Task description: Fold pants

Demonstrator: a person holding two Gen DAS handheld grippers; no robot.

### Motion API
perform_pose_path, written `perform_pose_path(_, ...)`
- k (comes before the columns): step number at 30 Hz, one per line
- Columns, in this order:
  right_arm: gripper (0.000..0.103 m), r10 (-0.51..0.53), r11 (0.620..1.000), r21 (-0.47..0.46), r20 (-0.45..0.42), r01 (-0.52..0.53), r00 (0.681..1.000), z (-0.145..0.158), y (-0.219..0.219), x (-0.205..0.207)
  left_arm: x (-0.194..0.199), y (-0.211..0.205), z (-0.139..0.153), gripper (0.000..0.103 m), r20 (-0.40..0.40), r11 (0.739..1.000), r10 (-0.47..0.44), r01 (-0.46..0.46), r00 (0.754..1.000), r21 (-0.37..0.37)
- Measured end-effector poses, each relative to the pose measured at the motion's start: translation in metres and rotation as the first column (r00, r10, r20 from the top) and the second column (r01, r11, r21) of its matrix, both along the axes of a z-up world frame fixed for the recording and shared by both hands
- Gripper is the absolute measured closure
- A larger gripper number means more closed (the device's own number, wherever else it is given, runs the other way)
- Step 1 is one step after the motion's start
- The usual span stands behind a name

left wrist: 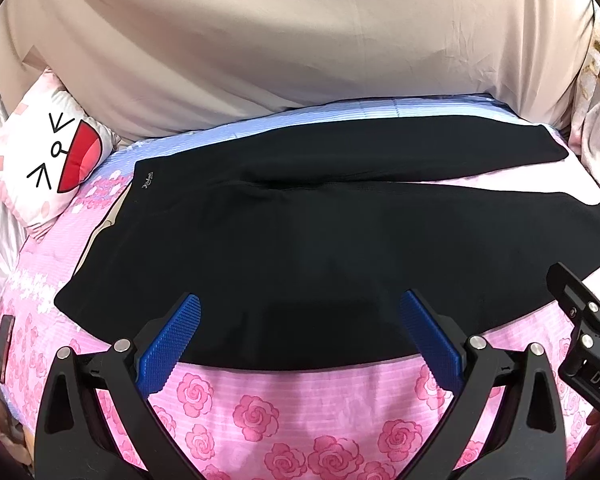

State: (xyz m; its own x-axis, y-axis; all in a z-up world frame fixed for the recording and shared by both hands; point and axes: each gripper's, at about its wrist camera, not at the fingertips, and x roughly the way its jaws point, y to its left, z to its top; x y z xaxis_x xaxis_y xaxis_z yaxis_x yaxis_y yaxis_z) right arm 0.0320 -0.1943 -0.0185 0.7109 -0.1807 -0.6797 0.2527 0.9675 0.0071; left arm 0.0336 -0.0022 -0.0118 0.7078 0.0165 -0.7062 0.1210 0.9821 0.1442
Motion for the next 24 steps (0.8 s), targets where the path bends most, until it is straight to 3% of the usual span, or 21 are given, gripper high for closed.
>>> perform_pose_path(11,0.005,0.018,1.000,0.018,0.002,-0.018,1.000,-0.005,-0.031,0.016,0.013,0.003,-0.004,0.005,-0.024,1.000,0.002,-0.002,1.000,-0.012)
perform_pose_path(13,0.006,0.044,0.998,0.049,0.032,-0.045,0.999,-0.001,-0.056,0.021,0.019,0.006,-0.002,0.005,-0.018,1.000,0.008,-0.008,1.000,-0.019)
perform_pose_path(16,0.006,0.001,0.999,0.035,0.095,-0.004,0.995,0.010,-0.098,0.032,0.029,0.011,0.001,0.005,-0.019,0.998,-0.003,0.002,1.000,-0.059)
perform_pose_path(21,0.006,-0.062,0.994,0.097,0.067,0.055,0.996,0.005,-0.175,0.075,0.041,0.015,0.004,0.005,0.039,0.991,0.017,-0.012,0.999,-0.132)
perform_pose_path(24,0.006,-0.007,0.997,0.083,0.072,0.001,0.997,0.001,-0.197,0.102,0.046,0.009,0.004,0.005,0.096,0.995,0.052,-0.043,0.994,-0.094)
